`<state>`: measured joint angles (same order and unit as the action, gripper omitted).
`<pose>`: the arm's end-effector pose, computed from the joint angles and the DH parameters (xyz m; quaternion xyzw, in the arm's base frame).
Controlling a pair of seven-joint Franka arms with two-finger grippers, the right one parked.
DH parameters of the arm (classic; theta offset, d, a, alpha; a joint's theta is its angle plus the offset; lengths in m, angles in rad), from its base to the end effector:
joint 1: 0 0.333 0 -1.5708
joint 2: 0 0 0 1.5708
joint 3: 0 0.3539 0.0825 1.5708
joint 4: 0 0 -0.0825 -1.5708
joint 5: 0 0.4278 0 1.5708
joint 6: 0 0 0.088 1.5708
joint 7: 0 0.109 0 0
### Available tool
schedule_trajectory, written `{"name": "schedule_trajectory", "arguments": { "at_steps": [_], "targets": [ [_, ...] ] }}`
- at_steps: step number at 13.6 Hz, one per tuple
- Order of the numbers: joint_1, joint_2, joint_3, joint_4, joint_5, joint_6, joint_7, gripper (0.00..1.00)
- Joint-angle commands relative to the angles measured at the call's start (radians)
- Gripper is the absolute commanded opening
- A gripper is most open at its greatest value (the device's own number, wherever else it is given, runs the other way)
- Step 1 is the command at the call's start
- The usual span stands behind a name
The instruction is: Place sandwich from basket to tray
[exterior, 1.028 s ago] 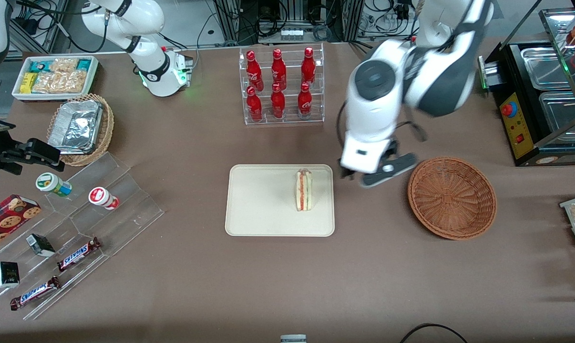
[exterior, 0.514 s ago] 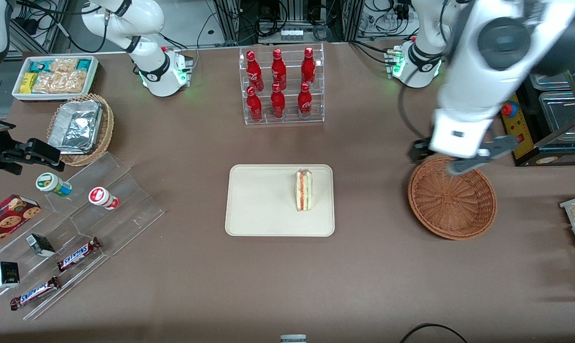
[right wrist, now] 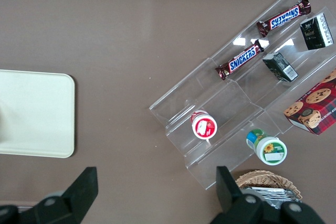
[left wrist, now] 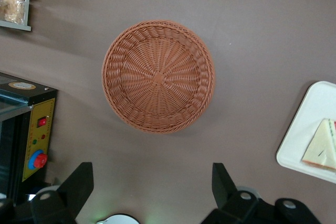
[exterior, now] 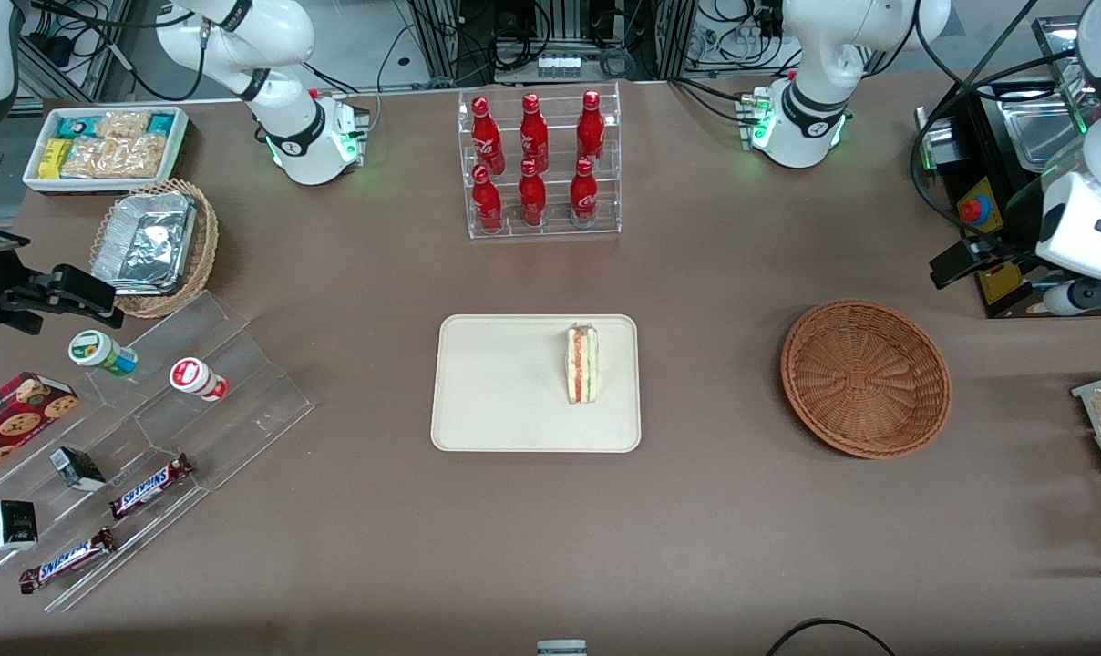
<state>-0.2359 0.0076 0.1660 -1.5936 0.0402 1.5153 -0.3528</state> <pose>0.5924 -0.0373 0.6397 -0.9889 -0.1411 0.0376 0.0293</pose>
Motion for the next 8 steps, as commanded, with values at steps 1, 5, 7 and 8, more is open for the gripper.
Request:
{"name": "schedule_trajectory", "arguments": {
  "at_steps": [1, 5, 7, 8],
  "targets": [
    [0.154, -0.092, -0.162, -0.071, -0.01, -0.016, 0.034, 1.0],
    [0.207, -0.215, -0.175, -0.16, -0.011, -0.039, 0.167, 1.0],
    [0.207, -0.21, -0.169, -0.154, -0.019, -0.04, 0.173, 1.0],
    [0.205, -0.212, -0.169, -0.151, -0.019, -0.043, 0.188, 1.0]
  ]
}}
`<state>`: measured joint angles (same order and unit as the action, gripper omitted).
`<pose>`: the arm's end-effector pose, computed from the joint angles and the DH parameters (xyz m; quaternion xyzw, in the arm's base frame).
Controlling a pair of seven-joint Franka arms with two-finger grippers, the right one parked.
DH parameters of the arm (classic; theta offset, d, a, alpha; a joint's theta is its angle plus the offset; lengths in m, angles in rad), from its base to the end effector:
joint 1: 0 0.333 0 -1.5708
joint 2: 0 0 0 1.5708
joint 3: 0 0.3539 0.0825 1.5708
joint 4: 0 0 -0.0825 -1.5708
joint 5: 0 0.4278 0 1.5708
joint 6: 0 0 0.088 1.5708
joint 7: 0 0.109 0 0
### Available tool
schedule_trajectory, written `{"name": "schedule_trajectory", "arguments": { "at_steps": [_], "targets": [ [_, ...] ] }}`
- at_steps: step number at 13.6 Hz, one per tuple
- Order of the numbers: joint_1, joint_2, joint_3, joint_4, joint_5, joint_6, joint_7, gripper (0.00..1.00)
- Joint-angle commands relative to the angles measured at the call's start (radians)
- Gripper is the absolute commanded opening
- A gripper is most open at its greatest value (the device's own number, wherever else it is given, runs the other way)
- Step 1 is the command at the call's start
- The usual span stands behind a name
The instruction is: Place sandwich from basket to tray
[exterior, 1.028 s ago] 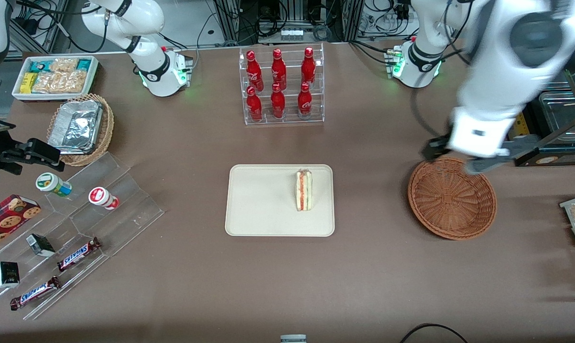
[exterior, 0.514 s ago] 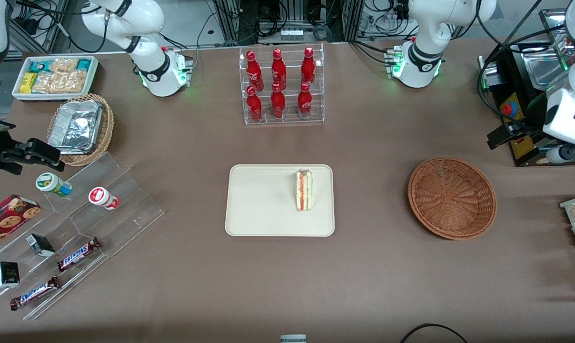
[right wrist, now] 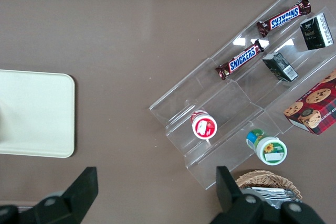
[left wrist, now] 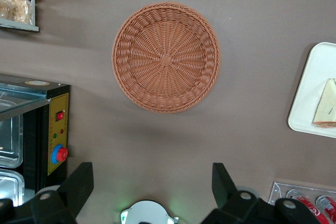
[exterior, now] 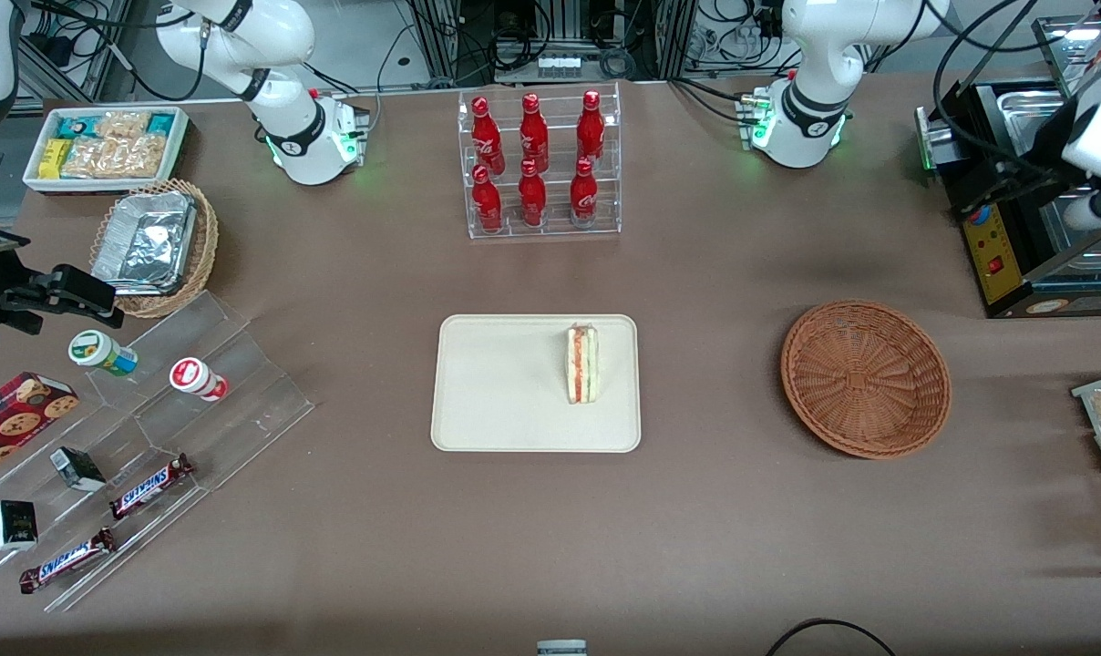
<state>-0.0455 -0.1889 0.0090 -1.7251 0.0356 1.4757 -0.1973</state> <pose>0.5203 -0.0143 0.6793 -0.9961 -0.0813 0.0281 0.0203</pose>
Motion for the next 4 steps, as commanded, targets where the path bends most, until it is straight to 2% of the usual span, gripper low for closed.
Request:
{"name": "schedule_trajectory", "arguments": {
  "at_steps": [1, 4],
  "targets": [
    [0.004, -0.014, -0.011, -0.013, -0.014, -0.005, 0.044, 1.0],
    [0.01, -0.006, -0.014, -0.005, -0.042, -0.009, 0.047, 1.0]
  ]
}}
